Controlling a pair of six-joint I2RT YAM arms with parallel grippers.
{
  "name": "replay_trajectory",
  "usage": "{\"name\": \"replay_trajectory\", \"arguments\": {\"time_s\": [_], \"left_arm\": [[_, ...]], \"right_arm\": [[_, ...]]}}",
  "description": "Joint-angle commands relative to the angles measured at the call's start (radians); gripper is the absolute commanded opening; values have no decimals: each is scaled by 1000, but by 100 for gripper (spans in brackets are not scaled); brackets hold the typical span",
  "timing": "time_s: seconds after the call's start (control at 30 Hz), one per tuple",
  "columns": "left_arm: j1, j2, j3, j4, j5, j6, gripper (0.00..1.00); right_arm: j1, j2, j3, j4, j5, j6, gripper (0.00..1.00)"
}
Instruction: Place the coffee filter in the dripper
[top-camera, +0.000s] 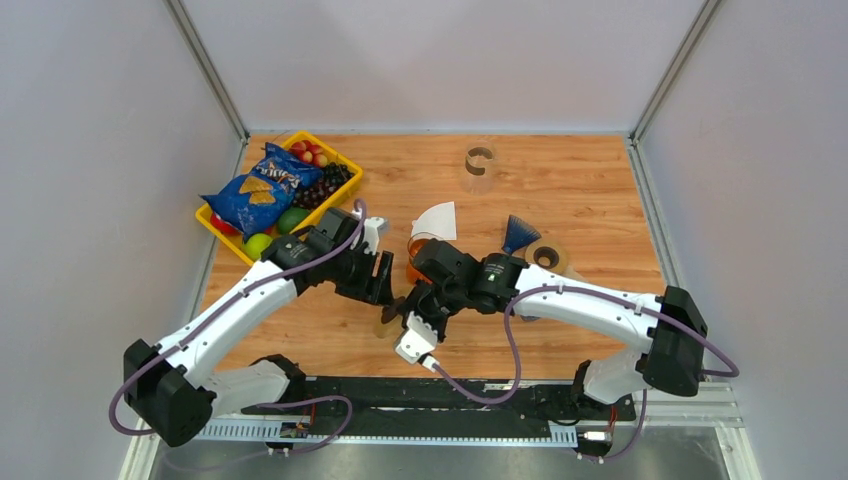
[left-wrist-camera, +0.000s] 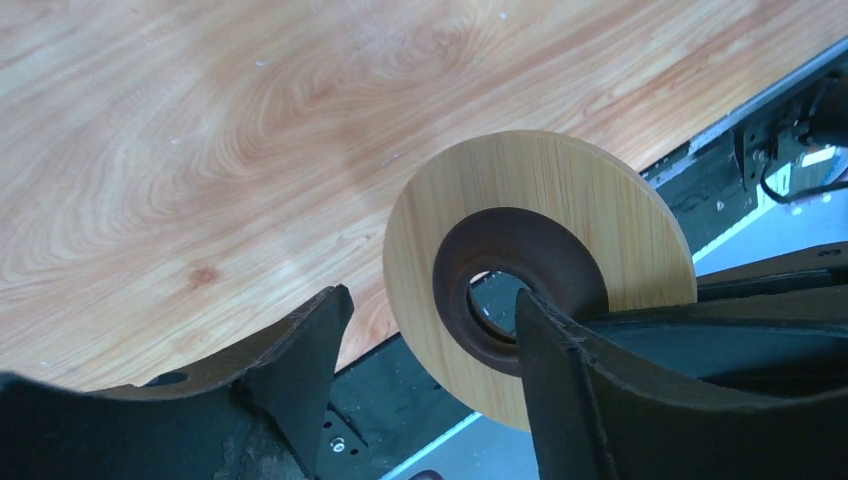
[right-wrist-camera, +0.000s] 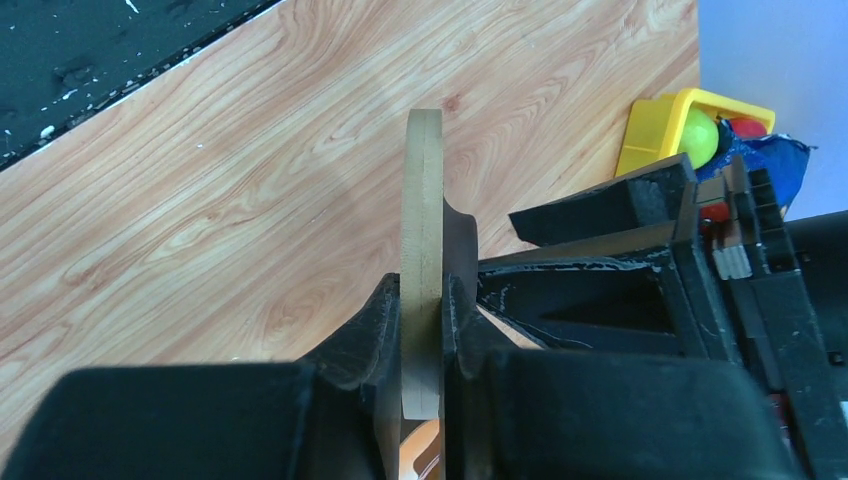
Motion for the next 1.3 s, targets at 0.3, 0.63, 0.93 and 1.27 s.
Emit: {"name": "replay_trajectory", "arguments": {"time_s": [0.3, 0.63, 0.93, 1.27], "left_arm": [[-2, -290, 61, 173, -606, -209, 100], [-2, -405, -101, 259, -919, -315, 100], [-3, -345, -152, 339, -802, -253, 100], [-2, -355, -191, 369, -742, -222, 100]], "right_arm": [[-156, -264, -138, 309, -151, 543, 0], [-361, -417, -249, 699, 346, 1832, 0], [-557, -294, -210, 649, -35, 2389, 0], [-634, -167, -291, 852, -159, 2704, 0]]}}
